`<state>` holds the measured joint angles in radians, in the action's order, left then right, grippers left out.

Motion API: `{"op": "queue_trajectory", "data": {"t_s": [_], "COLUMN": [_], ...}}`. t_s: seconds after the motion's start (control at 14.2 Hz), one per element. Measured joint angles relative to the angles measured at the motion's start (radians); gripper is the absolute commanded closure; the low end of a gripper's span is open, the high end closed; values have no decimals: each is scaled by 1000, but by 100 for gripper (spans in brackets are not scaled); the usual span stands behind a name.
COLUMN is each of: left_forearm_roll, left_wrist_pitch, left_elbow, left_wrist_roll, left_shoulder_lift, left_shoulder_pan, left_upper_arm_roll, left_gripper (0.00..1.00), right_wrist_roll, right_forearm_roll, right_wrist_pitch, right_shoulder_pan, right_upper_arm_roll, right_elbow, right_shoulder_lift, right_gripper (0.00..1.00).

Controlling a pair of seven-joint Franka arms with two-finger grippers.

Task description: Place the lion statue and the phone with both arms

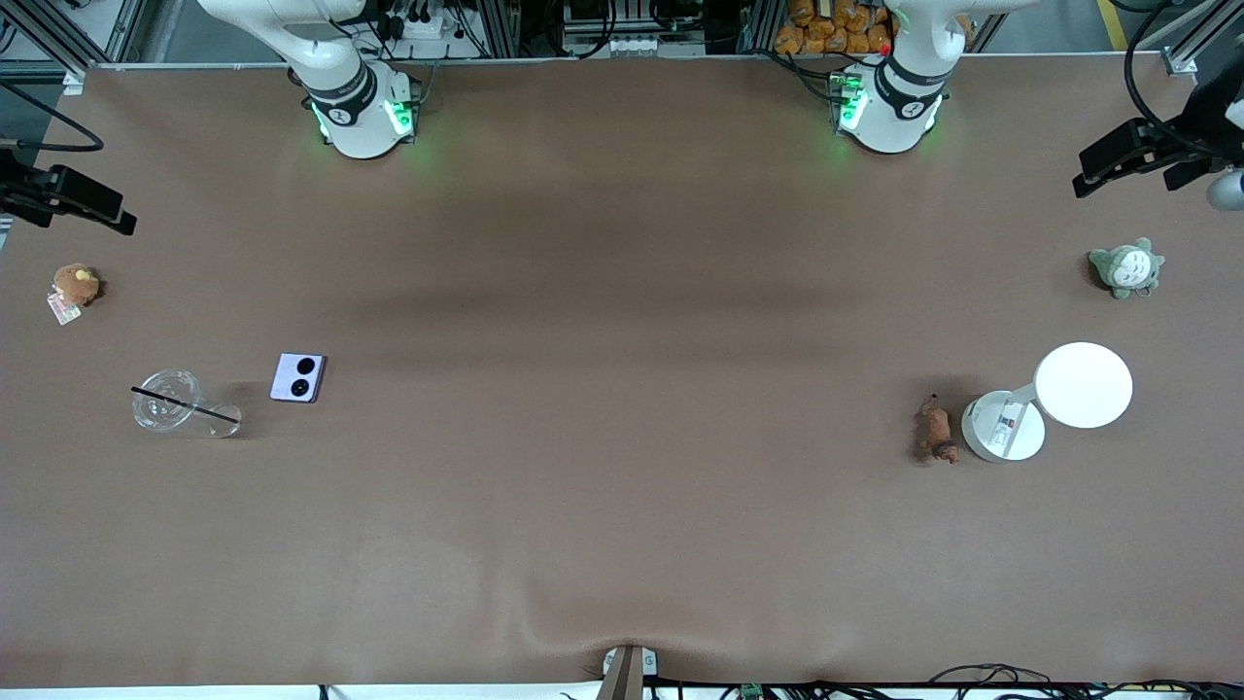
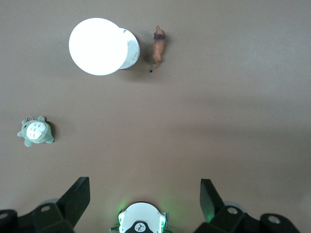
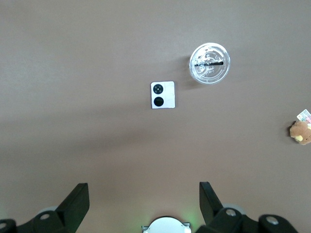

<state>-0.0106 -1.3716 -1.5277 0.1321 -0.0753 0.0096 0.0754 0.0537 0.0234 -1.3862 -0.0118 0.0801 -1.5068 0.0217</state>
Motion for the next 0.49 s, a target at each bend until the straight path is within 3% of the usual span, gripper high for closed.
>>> {"op": "queue_trajectory", "data": {"t_s": [0.49], "left_forearm_roll": [0], "left_wrist_pitch": [0], "left_elbow": [6], "left_wrist_roll": [49], "left_shoulder_lift": [7], "left_shoulder_pan": [-9], "left_upper_arm_roll": [43], "left_gripper": [0], "right_wrist_roll": [0], "right_forearm_roll": [-2], "right_wrist_pitch": [-1], "right_shoulder_pan": [0], "right_upper_arm_roll": [-2], "right_elbow": [5], "right_shoulder_lift": [0], "right_gripper": [0]}}
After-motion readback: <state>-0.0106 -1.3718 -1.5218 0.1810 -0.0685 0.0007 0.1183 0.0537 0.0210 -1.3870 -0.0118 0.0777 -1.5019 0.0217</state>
